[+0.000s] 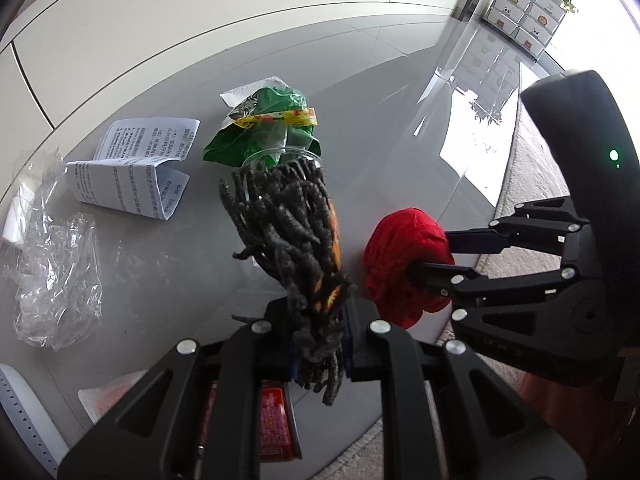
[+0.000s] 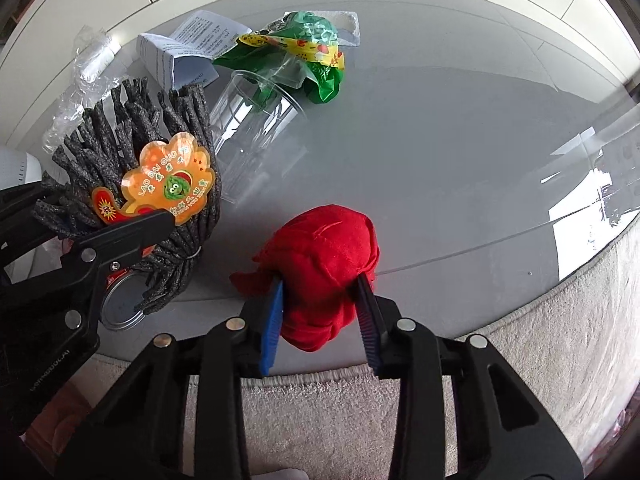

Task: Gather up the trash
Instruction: 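Grasp the dark brush with the left tool while the right tool grasps the red cloth, then carry the brush and red cloth to the bin and release them inside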

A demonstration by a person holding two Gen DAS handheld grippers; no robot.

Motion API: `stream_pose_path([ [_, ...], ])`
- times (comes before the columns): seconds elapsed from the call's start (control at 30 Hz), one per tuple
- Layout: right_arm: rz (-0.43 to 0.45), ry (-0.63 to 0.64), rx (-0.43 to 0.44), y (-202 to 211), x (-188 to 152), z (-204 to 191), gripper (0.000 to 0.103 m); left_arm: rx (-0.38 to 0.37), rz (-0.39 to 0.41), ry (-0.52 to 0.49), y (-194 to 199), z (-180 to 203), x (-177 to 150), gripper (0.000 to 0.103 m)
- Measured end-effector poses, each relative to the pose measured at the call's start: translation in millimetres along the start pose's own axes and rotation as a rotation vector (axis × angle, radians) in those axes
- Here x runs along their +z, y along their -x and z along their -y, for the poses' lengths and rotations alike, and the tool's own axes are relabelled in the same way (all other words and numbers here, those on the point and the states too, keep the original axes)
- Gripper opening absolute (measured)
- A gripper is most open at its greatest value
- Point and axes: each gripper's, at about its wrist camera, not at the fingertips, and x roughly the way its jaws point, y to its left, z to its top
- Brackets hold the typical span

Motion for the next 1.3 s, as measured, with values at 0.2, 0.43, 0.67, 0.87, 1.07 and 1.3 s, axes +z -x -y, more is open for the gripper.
stream_pose_path([
  [0.2, 0.015, -0.021, 0.024, 7.1, -2.5, 6.3, 0.020, -0.002, 0.022, 0.001, 14.9, 1.4, 1.5, 0.015],
  [0.43, 0.071, -0.040, 0.033, 36.9, -12.0, 10.3, 0.020, 0.007, 0.060, 0.004, 40.8, 2.4, 6.0, 0.015],
  [0.67, 0.163, -0.004, 0.024, 90.3, -31.3, 2.1, 0.020, 0.028, 0.113, 0.006, 85.3, 5.4, 2.9, 0.016],
  [0.87, 0.256, 0.041, 0.024, 140.7, -37.3, -19.9, 0.020, 0.074, 0.157, 0.012, 135.3, 0.9, -9.8, 0.016],
  [1.07, 0.348, 0.116, 0.036, 191.7, -43.9, -53.7, 0.020, 0.141, 0.203, 0.031, 194.2, -16.3, -31.1, 0.016],
  [1.3, 0.468, 0.225, 0.069, 259.5, -51.7, -111.0, 0.020, 0.248, 0.290, 0.064, 284.7, -45.5, -59.3, 0.016],
])
